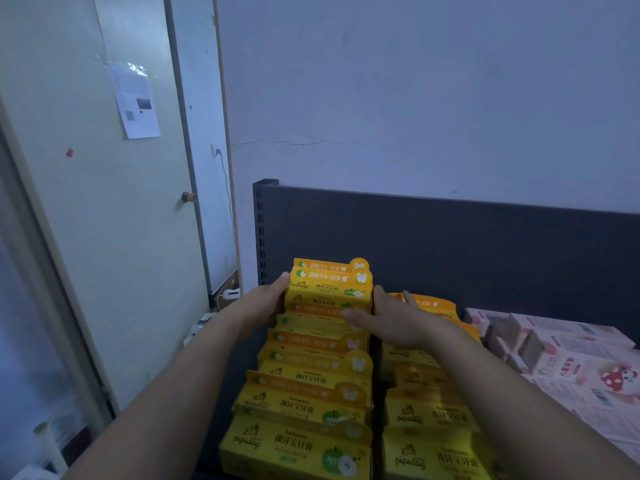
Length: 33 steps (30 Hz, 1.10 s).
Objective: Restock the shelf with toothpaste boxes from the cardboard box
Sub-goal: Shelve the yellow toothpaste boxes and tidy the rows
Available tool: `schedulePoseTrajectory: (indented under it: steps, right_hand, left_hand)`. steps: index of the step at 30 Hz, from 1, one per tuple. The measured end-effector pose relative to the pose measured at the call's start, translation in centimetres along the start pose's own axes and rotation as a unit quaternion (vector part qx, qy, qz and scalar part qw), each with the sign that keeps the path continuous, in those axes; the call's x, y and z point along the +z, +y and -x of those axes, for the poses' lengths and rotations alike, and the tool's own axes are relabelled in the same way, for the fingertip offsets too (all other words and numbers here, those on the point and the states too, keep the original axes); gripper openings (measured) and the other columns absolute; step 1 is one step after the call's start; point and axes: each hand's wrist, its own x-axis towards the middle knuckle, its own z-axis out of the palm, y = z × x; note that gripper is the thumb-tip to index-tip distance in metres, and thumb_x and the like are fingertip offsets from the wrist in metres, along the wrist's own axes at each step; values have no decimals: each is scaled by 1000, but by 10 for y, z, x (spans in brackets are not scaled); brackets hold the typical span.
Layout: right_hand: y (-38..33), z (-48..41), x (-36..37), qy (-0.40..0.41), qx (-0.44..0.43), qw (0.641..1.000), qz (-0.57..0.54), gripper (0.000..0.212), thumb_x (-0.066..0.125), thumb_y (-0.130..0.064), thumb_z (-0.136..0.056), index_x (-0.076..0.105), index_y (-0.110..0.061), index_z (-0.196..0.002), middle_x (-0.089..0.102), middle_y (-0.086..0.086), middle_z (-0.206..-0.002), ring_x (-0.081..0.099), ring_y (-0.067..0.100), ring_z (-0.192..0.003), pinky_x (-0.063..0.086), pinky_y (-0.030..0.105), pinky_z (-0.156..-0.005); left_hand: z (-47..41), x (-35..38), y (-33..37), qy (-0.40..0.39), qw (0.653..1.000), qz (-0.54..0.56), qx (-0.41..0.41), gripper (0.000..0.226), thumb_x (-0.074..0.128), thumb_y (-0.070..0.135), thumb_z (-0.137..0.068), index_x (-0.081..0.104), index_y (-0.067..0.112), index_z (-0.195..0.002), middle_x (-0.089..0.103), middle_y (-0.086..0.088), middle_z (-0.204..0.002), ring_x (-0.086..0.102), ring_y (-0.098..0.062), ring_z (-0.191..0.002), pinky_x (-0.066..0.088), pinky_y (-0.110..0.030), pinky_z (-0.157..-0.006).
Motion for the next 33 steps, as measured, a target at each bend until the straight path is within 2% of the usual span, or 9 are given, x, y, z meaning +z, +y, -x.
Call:
schedulePoseTrajectory:
  steps: [2,6,10,14,18,23,27,31,33]
  right_hand:
    - [0,0,-3,11,5,1000,11,99,26,-78,-84,11,-7,-151,34,6,-154,18,20,-147,-9,48,-119]
    - [-10,4,-4,-26,2,999,29,95,24,-71,-90,-1,-3,-152,29,5,-156,11,21,-148,-10,45,-119]
    - [-5,2,-2,8,-2,999,35,98,25,-76,-86,3,-7,-153,21,7,-159,8,21,-149,-8,48,-119]
    - [-8,5,2,-10,-4,999,49,97,26,-73,-88,-4,-7,-153,12,6,-161,-2,21,-149,-9,47,-119]
    - [-5,-2,-4,41,8,998,38,99,33,-72,-88,-3,-6,-152,14,10,-160,4,23,-149,-6,47,-120]
    - [-1,-13,-7,33,11,999,18,100,39,-71,-87,-1,-7,-152,17,9,-160,10,23,-148,-8,47,-119]
    - [2,-17,-1,34,5,999,7,101,42,-73,-84,3,-9,-152,28,6,-156,18,22,-146,-7,49,-119]
    - [2,-12,-2,47,8,999,13,99,43,-74,-82,9,-12,-151,29,5,-155,18,22,-146,-6,51,-119]
    - [-1,-1,-8,52,10,998,18,100,44,-72,-84,3,-12,-153,21,6,-159,12,23,-148,-6,50,-119]
  left_hand:
    - [-3,0,-1,0,1000,2,0,61,28,69,-91,66,26,-110,66,-3,-121,59,-21,-116,37,-47,-108]
    - [-7,4,-1,2,1000,9,-2,62,30,68,-92,67,21,-109,70,-3,-112,62,-21,-110,43,-45,-103]
    - [-7,5,1,0,999,31,5,51,27,59,-97,64,24,-99,67,1,-103,61,-13,-97,42,-37,-91]
    - [-3,4,2,-4,1000,21,2,61,28,67,-93,66,23,-113,68,-2,-115,62,-19,-108,44,-41,-97]
    - [-3,0,10,37,999,24,21,60,28,69,-91,67,26,-107,67,-4,-117,58,-27,-115,37,-51,-108]
    - [-6,12,20,41,999,11,11,66,27,63,-96,68,11,-99,71,-10,-101,64,-25,-101,42,-46,-105]
    - [-4,15,20,49,999,-6,11,63,27,62,-96,66,13,-96,69,-8,-98,63,-21,-95,41,-42,-102]
    - [3,9,18,45,999,-13,16,69,26,68,-93,68,14,-103,70,-8,-107,64,-24,-104,39,-47,-107]
    - [17,6,22,49,998,-40,16,67,23,65,-95,63,16,-118,63,-7,-126,56,-26,-119,36,-43,-109]
